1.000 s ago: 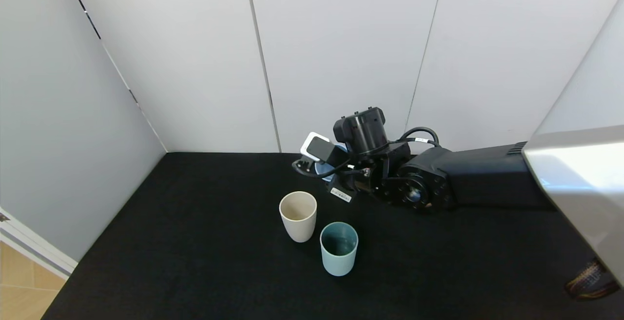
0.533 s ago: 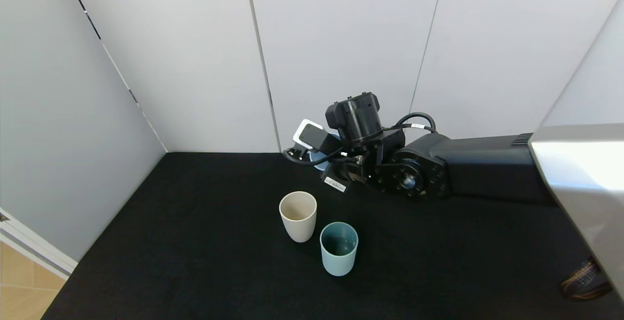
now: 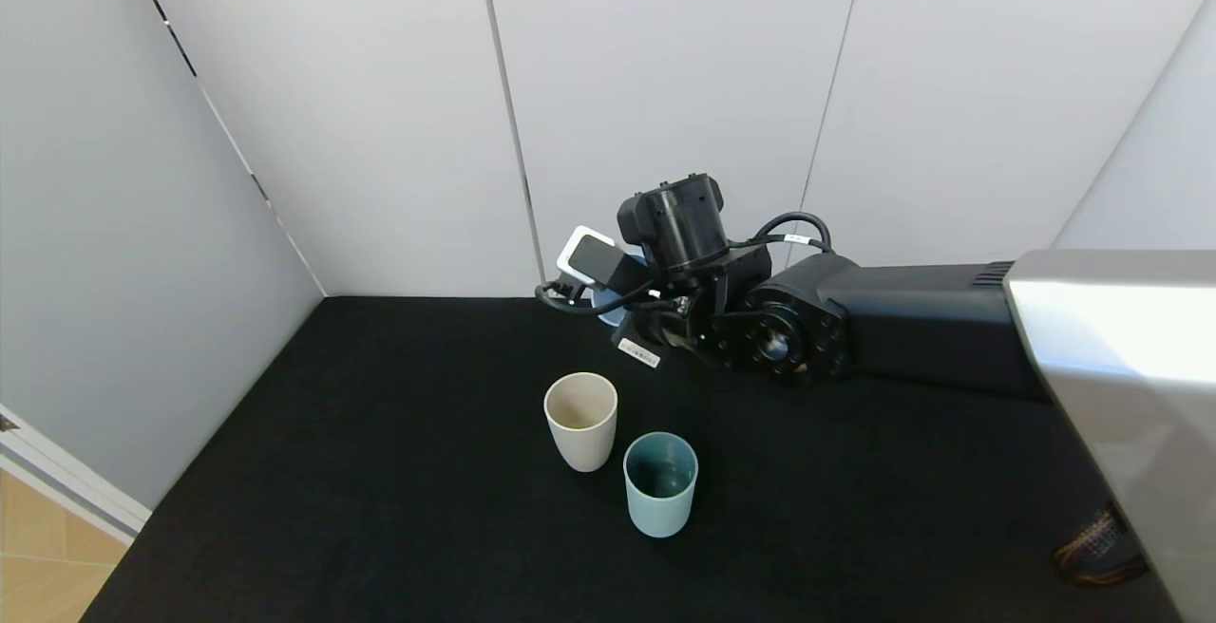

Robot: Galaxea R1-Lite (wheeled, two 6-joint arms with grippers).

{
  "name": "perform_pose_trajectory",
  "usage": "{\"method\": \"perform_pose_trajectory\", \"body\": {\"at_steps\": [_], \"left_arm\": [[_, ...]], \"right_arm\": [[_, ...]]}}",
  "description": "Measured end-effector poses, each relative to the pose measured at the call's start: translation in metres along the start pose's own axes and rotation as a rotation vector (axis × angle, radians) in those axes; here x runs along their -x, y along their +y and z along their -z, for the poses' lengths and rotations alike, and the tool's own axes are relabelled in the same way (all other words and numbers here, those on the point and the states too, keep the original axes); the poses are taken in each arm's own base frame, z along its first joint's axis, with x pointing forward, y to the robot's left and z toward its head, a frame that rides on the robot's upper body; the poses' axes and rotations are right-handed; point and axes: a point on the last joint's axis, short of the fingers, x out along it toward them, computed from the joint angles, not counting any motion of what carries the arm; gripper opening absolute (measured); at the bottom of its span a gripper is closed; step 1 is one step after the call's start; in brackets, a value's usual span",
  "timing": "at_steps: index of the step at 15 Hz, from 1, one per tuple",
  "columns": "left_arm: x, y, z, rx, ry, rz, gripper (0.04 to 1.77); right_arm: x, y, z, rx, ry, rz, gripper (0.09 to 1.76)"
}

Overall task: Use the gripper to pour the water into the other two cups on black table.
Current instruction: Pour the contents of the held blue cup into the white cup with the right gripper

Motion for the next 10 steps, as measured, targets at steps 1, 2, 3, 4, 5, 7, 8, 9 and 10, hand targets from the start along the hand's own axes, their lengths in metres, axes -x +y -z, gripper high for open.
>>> {"method": "perform_pose_trajectory", "body": {"at_steps": [1, 2, 3, 4, 5, 7, 8, 9, 10], "left_arm": [[0.0, 0.0, 0.0, 0.0, 0.0, 0.001, 1.72], [0.0, 0.0, 0.0, 0.0, 0.0, 0.001, 1.72], [0.0, 0.0, 0.0, 0.0, 0.0, 0.0, 1.72], [0.0, 0.0, 0.0, 0.0, 0.0, 0.0, 1.72], [0.0, 0.0, 0.0, 0.0, 0.0, 0.0, 1.72], [0.0, 0.0, 0.0, 0.0, 0.0, 0.0, 1.72], [0.0, 0.0, 0.0, 0.0, 0.0, 0.0, 1.72], [0.0, 0.0, 0.0, 0.0, 0.0, 0.0, 1.72], [0.0, 0.0, 0.0, 0.0, 0.0, 0.0, 1.72]], "right_arm": [[-0.001, 0.001, -0.002, 0.0, -0.005, 0.0, 1.32], [-0.002, 0.002, -0.002, 0.001, -0.007, 0.002, 1.32], [-0.003, 0.002, -0.001, 0.001, -0.005, 0.001, 1.32], [-0.005, 0.002, -0.001, 0.001, -0.003, 0.001, 1.32], [-0.005, 0.003, 0.0, 0.001, -0.002, 0.001, 1.32], [-0.008, 0.005, 0.001, 0.004, 0.004, -0.003, 1.32], [-0.01, 0.006, 0.002, 0.006, 0.009, -0.002, 1.32], [-0.012, 0.008, 0.003, 0.01, 0.021, 0.005, 1.32], [-0.013, 0.011, 0.004, 0.016, 0.033, 0.011, 1.32]]}}
